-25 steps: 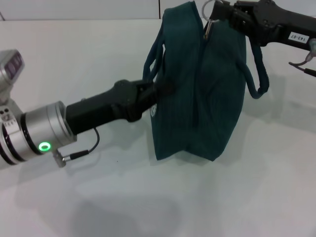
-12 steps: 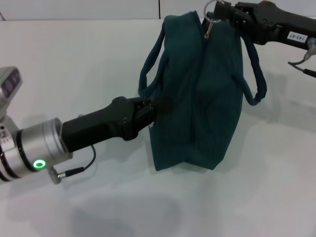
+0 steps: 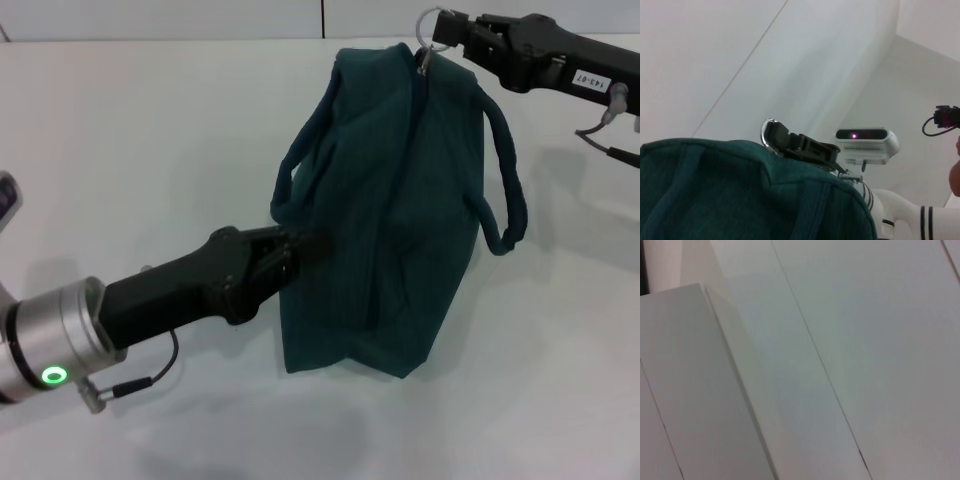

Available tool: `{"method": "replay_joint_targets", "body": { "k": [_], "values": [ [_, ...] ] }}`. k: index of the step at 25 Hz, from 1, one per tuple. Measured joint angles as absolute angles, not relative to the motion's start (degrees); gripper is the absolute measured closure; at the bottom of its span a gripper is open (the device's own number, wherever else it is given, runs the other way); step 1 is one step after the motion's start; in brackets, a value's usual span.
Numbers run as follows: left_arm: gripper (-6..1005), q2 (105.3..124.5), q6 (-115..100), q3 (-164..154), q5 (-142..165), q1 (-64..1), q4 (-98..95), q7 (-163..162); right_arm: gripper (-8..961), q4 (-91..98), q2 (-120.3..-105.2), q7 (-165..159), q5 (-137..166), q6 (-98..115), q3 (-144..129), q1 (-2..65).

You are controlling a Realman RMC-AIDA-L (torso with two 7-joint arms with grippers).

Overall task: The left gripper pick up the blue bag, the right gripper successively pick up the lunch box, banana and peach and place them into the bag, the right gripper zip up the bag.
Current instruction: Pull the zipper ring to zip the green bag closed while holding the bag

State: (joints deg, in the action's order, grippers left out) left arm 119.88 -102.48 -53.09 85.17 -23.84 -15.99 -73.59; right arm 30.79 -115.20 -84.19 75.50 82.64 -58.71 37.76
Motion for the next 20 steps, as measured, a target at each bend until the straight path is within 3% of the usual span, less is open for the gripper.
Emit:
{"method": "replay_joint_targets", "body": {
  "k": [20],
  "values": [
    [946,119.54,-104.95,-52.76,82.86,-17.9,-13.75,-72.31,937,30.02,-115.36,-84.18,75.78,77.84,-59.41,37.34]
  ]
}}
